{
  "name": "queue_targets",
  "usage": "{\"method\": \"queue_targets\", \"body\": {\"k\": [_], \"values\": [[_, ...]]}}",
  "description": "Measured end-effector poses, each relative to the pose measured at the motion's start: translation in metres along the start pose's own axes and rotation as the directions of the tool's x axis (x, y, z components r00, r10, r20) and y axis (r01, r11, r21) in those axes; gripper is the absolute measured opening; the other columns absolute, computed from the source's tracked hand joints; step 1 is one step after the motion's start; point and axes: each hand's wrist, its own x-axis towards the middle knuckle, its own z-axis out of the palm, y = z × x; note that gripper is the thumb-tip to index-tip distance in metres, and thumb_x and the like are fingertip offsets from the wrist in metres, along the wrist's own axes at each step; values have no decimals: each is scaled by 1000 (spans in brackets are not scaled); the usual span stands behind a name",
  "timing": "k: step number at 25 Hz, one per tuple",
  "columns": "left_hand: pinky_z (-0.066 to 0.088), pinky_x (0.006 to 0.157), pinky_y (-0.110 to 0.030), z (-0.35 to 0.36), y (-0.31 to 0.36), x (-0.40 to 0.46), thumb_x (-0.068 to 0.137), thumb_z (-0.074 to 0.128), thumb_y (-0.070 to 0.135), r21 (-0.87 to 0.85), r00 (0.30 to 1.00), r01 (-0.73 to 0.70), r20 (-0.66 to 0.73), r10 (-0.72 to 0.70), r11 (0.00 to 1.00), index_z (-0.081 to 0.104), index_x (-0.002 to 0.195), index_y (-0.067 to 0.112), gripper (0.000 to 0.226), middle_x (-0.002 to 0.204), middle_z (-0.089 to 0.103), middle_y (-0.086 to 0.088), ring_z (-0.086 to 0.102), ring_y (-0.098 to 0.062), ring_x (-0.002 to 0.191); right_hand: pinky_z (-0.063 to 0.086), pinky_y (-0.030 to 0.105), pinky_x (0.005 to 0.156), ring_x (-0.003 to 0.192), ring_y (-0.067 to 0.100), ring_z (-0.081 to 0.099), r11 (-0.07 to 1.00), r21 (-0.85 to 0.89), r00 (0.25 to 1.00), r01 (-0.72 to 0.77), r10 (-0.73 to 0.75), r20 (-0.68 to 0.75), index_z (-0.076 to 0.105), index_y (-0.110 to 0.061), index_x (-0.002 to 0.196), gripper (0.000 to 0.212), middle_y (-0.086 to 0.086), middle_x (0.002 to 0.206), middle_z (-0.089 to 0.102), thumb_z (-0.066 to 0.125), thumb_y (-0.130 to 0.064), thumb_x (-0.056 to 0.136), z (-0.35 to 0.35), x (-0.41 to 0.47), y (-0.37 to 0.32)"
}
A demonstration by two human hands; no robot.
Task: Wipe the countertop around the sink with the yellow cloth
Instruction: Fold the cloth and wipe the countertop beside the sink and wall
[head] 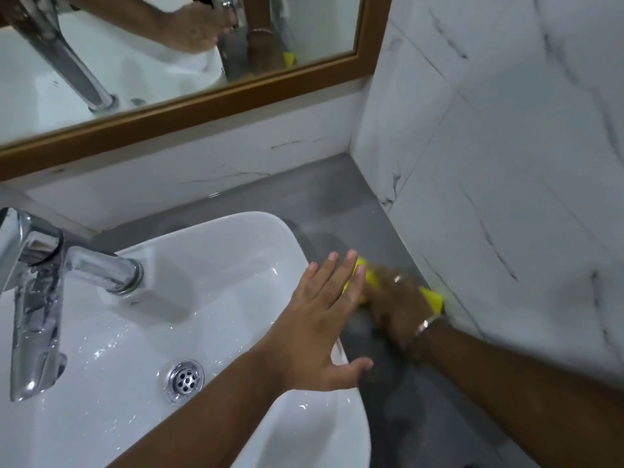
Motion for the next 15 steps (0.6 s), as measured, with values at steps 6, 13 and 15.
{"method": "queue_targets", "body": {"k": [6,13,15], "values": [[-2,122,-46,0,1,2,76,62,59,53,1000,19,-17,-19,998,9,155,10,107,163,-4,-9,-10,-26,151,33,56,108,134,42,36,993,-39,990,111,-107,93,37,-12,140,54,25,145,39,46,-24,88,24,-11,-28],[1,120,-49,-3,1,-3,77,56,65,124,1000,-22,9,21,992,12,155,24,98,164,0,-11,-5,-31,151,36,48,103,120,31,50,986,147,995,-84,92,-45,47,-30,132,46,10,137,52,47,-31,86,42,-86,-12],[2,120,-50,-2,-3,0,78,54,65,130,1000,10,8,-11,991,11,155,26,97,164,0,-12,-4,-32,151,30,48,106,123,27,48,970,209,992,126,-129,2,46,-24,134,44,9,135,54,40,-42,94,64,-98,-41]]}}
